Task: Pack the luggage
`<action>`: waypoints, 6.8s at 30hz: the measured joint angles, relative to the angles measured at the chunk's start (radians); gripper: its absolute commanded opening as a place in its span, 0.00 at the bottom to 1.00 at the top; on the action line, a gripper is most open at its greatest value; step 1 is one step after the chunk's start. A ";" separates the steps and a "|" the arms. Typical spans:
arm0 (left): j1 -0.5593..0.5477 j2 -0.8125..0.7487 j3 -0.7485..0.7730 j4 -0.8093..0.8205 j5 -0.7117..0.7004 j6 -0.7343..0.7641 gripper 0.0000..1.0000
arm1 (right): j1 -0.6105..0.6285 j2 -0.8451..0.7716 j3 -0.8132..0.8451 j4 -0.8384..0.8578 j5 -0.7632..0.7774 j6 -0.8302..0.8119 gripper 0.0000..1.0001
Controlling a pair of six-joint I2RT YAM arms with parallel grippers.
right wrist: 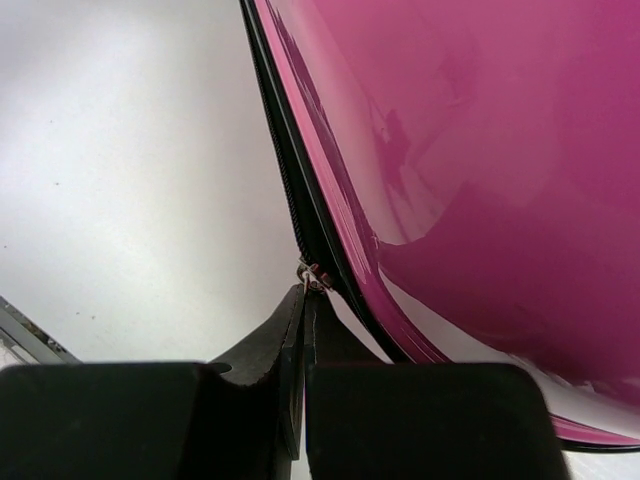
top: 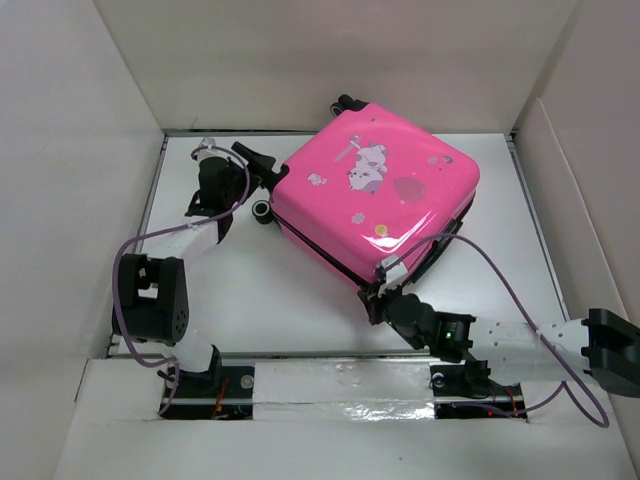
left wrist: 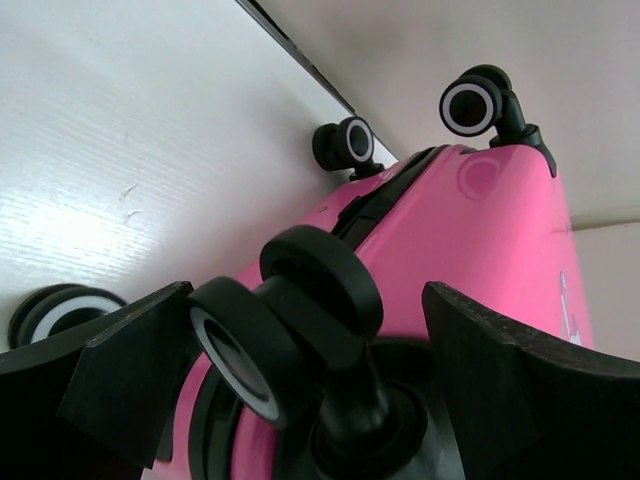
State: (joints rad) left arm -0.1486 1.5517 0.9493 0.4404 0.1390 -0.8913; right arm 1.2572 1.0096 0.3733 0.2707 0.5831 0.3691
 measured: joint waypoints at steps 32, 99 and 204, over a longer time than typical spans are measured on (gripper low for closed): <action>0.051 -0.034 -0.422 0.671 0.073 -0.254 0.00 | -0.031 -0.210 -0.043 -0.187 -0.082 -0.053 0.00; -0.194 0.006 0.228 -0.092 -0.039 0.448 0.84 | -0.181 -0.749 -0.151 -0.529 -0.182 -0.096 0.00; -0.302 0.629 1.025 -0.447 0.419 1.077 0.00 | -0.446 -0.610 -0.107 -0.446 -0.465 -0.249 0.00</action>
State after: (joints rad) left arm -0.4507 2.1803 1.9747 -0.0063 0.5579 0.1860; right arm 0.8108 0.3992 0.2665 -0.1749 0.1177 0.1196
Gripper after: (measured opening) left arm 0.371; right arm 0.019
